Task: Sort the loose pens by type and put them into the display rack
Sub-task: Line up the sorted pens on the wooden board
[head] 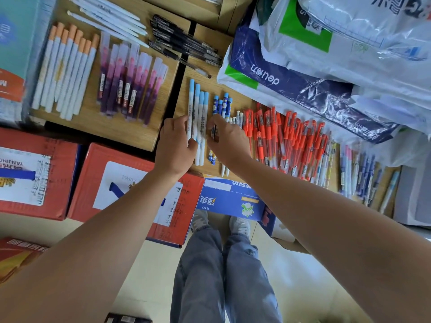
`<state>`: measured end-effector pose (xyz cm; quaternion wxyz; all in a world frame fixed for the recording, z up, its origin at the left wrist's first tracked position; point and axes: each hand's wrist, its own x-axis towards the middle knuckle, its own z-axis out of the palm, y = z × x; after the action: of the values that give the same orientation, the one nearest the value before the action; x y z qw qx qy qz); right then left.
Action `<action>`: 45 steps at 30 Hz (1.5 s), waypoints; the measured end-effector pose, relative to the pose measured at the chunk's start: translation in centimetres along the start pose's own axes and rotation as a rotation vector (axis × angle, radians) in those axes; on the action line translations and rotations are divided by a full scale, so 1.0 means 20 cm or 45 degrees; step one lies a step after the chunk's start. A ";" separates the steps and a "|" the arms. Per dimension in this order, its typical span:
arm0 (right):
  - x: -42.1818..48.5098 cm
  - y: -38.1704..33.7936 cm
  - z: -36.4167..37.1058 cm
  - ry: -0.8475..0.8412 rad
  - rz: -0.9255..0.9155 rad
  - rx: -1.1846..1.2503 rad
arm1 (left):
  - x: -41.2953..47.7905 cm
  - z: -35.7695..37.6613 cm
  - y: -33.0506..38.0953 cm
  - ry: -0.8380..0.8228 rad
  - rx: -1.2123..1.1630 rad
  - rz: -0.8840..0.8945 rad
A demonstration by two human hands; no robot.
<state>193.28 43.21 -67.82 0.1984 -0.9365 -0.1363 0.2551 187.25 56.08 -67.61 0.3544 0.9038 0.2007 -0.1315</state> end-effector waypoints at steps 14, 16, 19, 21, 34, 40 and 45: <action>0.00 0.02 -0.01 0.020 0.001 0.184 | 0.01 0.00 -0.02 0.009 0.033 -0.057; -0.01 0.02 -0.03 0.037 -0.001 0.209 | 0.01 -0.01 -0.02 0.006 0.040 -0.070; -0.02 0.05 -0.05 0.042 -0.001 0.261 | 0.01 -0.01 -0.02 0.030 0.063 -0.070; -0.04 0.07 -0.07 0.023 -0.020 0.319 | 0.01 -0.02 0.00 0.091 0.089 -0.064; -0.35 0.56 -0.33 0.183 0.228 0.401 | -0.10 0.15 0.47 -0.089 0.046 0.402; -0.55 0.93 -0.41 0.284 0.552 0.315 | -0.19 0.40 0.69 -0.244 0.123 0.495; -0.66 1.15 -0.39 0.158 0.565 0.204 | -0.28 0.62 0.83 -0.358 0.349 0.624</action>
<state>190.00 15.85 -66.22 0.2192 -0.9386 0.1060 0.2443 188.66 34.84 -64.46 0.2747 0.9375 -0.0939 -0.1917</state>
